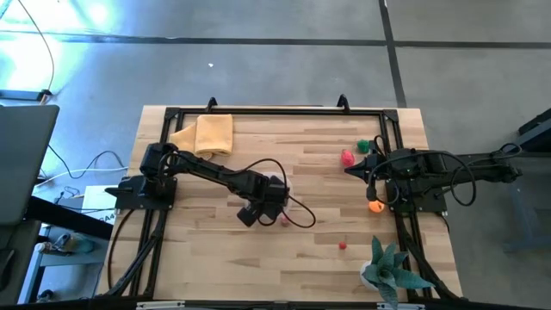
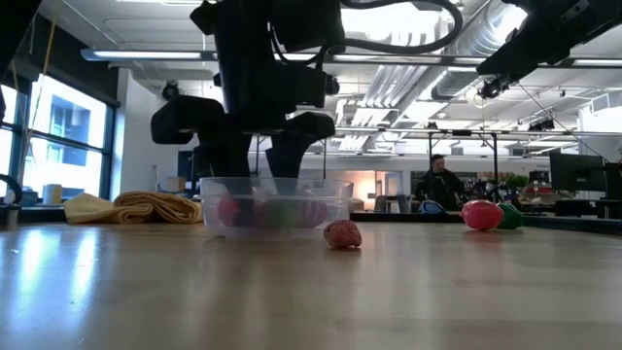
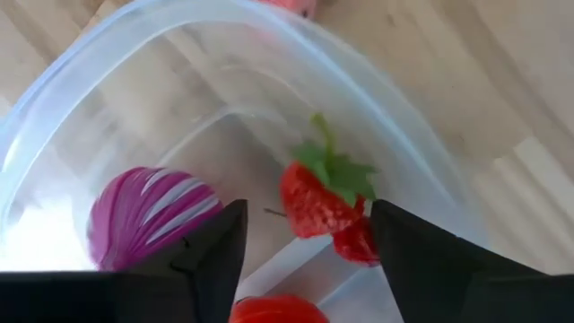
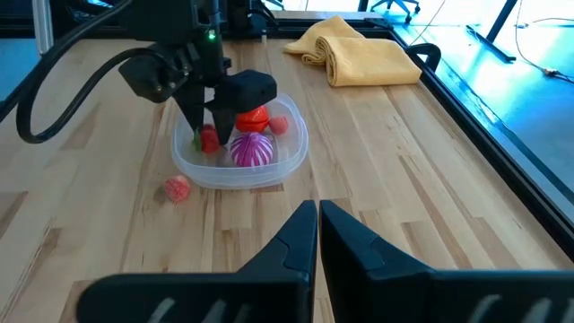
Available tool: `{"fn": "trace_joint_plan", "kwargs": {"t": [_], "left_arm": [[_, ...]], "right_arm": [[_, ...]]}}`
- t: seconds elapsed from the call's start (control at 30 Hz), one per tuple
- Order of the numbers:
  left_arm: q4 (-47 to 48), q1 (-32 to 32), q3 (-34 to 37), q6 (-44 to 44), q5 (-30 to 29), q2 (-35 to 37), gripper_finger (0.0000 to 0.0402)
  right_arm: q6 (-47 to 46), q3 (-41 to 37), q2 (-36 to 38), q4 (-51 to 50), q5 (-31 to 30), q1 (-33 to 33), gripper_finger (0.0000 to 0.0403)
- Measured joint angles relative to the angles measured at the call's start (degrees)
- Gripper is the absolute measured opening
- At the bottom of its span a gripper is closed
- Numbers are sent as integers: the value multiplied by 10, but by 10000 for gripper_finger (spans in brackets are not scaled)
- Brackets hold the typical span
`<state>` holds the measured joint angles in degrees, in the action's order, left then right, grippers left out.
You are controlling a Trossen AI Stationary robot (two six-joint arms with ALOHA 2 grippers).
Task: Pick and placing Produce into tupperware
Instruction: Put the peach into the transparent bin
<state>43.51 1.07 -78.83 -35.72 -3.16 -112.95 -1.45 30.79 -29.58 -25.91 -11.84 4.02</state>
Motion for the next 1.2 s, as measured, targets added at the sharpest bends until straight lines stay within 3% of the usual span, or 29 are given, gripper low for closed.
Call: {"fn": "trace_joint_plan", "kwargs": {"t": [0.23, 0.63, 0.97, 1.2], "left_arm": [[9, 0, -5, -10, -27, 0, 249], [91, 7, -106, -46, -55, -1, 223], [98, 85, -143, -66, -92, -1, 221], [79, 134, -143, -7, -118, -3, 221]], "right_arm": [[0, 0, 0, 0, 0, 0, 9], [0, 0, 0, 0, 0, 0, 9], [0, 0, 0, 0, 0, 0, 9], [0, 0, 0, 0, 0, 0, 9]]}}
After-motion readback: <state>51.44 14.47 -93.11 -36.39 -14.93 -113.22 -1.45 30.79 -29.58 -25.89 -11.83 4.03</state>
